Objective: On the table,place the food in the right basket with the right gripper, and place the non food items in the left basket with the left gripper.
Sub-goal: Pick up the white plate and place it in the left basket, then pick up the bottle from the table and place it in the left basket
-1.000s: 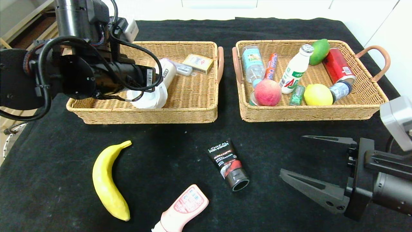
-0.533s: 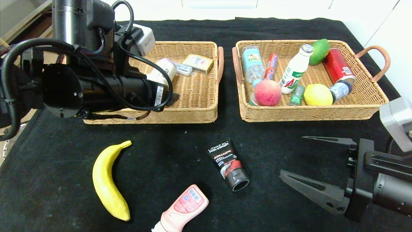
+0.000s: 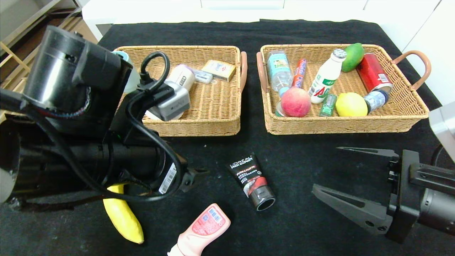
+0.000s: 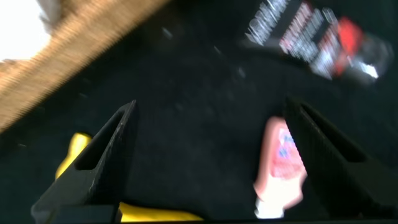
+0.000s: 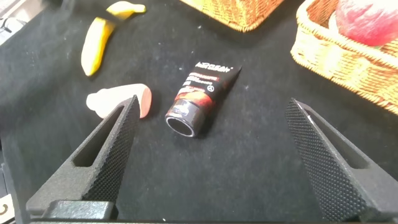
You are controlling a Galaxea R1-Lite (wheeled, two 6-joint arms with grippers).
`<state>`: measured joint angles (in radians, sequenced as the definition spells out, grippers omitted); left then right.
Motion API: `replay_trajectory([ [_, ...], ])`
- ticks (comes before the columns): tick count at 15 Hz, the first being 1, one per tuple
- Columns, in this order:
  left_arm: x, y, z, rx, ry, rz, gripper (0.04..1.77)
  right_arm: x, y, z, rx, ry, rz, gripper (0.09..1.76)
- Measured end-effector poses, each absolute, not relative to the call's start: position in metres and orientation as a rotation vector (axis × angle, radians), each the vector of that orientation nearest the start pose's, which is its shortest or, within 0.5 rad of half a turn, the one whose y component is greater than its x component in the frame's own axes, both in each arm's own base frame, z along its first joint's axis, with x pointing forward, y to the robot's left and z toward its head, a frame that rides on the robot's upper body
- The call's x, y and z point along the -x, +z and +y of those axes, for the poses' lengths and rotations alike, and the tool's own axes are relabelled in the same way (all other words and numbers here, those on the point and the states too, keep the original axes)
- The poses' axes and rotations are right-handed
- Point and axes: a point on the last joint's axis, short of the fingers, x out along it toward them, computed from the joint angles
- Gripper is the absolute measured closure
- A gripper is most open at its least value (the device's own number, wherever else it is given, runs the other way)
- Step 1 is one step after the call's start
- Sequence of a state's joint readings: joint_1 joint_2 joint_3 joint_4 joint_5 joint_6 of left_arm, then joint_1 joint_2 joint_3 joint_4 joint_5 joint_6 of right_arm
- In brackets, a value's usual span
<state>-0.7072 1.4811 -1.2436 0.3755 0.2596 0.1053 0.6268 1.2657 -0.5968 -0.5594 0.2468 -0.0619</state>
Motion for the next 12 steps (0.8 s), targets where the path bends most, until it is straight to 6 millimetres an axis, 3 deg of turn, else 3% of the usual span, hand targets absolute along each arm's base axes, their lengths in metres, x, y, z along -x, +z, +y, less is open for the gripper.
replay_trajectory([
  [5,-0.164,0.247,-0.158,-0.446,-0.571,0.596,0.12,-0.152,0.232,0.113,0.076,0.861,0.058,0.14],
  [12,-0.148,0.217,-0.165,-0.56,-0.645,0.67,0.11,-0.154,0.235,0.111,0.072,0.846,0.047,0.14],
])
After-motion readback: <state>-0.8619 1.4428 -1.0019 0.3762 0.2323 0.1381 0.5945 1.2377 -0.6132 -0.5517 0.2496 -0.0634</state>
